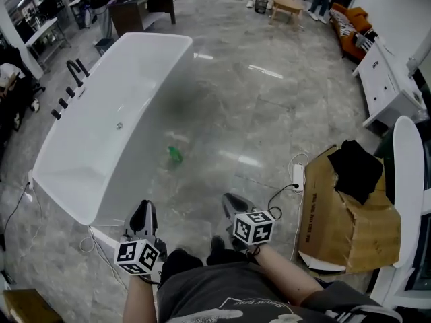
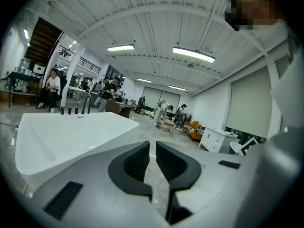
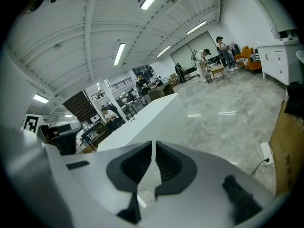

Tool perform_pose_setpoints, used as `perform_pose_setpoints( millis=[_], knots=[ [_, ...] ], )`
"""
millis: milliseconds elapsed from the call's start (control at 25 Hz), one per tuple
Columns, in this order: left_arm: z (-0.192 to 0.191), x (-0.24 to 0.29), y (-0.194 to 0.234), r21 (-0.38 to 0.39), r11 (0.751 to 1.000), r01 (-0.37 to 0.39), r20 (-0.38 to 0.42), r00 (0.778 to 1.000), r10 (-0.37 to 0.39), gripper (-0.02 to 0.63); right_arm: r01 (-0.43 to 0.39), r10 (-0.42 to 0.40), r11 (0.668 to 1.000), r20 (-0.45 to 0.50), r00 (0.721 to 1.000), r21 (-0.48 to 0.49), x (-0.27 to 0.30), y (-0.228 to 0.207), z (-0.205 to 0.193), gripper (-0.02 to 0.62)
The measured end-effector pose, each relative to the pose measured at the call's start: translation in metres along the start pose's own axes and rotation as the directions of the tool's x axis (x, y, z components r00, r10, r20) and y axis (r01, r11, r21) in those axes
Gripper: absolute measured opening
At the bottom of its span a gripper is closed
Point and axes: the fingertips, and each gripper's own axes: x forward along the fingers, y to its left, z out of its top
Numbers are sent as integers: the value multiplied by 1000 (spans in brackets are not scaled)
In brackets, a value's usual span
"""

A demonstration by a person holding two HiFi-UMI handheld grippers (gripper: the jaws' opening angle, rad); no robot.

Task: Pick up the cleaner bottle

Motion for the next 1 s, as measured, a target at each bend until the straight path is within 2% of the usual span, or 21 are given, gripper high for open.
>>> perform_pose_setpoints(
  millis=[120,440,680,1000],
  knots=[
    [9,10,4,29,999,-18,12,1000,18,51,35,-36,998,-17,999,-42,14,-9,8,32],
    [15,42,33,7,999,-34,1,999,34,51,11,-13,999,-49,999,-48,50,-7,22,32],
    [22,94,59,3,1000,10,3,1000,-10,51,42,-46,997,-56,997,-67,91,-16,43,32],
    [23,183,114,-16,997,70,-55,996,-70,51,108,-113,992,-68,991,-72,175,-26,67,32]
  ],
)
